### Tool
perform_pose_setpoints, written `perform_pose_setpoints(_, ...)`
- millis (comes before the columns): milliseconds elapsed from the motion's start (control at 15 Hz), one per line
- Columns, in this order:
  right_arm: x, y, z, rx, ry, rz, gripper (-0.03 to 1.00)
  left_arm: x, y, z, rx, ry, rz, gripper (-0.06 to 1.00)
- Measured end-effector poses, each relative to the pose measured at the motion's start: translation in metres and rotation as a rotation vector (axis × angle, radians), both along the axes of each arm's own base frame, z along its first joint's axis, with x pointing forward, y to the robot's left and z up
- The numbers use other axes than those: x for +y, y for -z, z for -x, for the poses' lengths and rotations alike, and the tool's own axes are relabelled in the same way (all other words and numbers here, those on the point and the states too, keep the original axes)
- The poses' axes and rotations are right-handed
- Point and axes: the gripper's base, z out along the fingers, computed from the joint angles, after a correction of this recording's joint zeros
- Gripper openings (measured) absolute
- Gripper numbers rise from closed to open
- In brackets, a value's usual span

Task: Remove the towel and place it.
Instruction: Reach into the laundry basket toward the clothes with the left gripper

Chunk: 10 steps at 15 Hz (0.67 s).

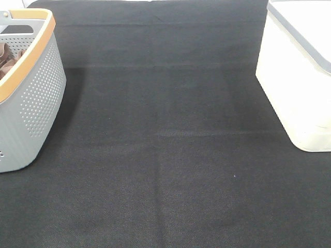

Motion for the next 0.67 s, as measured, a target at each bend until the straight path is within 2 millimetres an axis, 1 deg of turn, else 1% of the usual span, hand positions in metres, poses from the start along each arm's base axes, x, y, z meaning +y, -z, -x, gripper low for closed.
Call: perform_pose_setpoints(667,0.0000,0.0000,0.0000,0.000,0.000,0.000,0.62,0.0000,0.0000,0.0000,0.000,0.000,0.000,0.74)
